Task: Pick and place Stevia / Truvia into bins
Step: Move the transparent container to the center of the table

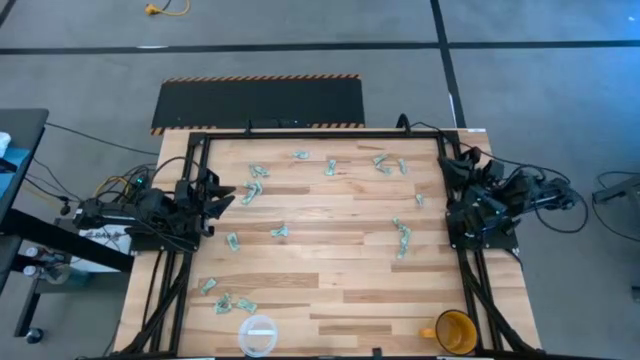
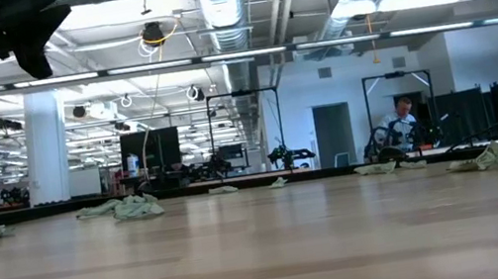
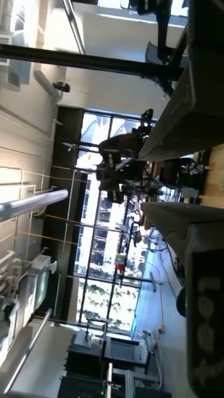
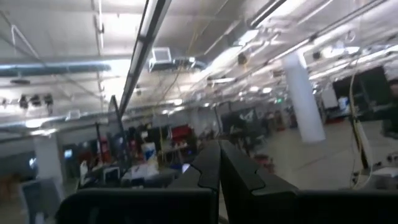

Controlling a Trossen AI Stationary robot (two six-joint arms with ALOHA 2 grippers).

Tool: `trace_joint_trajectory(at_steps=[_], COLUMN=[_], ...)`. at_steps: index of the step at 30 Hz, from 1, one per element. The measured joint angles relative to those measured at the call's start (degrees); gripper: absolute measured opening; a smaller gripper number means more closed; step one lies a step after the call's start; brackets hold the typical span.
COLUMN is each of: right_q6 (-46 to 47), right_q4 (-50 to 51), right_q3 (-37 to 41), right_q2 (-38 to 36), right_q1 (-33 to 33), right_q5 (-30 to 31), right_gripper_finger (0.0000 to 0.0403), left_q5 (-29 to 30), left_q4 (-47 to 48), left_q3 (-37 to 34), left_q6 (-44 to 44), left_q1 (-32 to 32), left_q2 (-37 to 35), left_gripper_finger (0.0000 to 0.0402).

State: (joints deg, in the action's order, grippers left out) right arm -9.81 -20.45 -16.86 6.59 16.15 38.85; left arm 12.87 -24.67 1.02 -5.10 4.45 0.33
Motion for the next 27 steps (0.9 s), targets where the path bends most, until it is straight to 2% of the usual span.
trace_joint_trajectory(at_steps=[7,17,24,27], right_q6=[4.65,12.08,14.97,14.98], right_q4=[13.80,31.13,38.31,40.73], right_q3=[-10.80,-28.62,-40.39,-44.40], right_q2=[12.65,35.42,52.23,58.50], right_q1=[1.67,1.72,0.05,-1.21], right_q5=[-0.02,-0.31,-8.61,-11.28], right_gripper_finger=[0.0000,0.0000,0.0000,0.0000], left_q5=[-0.31,0.08,-0.07,-2.09], left_q4=[-0.15,-0.04,3.16,5.95], left_q3=[0.00,0.00,0.00,0.00], left_q6=[1.88,-0.05,-0.23,-0.26], left_q1=[-0.04,-0.04,-0.04,-0.04], left_q2=[0.00,0.00,-0.01,0.00], left_gripper_finger=[0.0107,0.0107,0.0107,0.0107])
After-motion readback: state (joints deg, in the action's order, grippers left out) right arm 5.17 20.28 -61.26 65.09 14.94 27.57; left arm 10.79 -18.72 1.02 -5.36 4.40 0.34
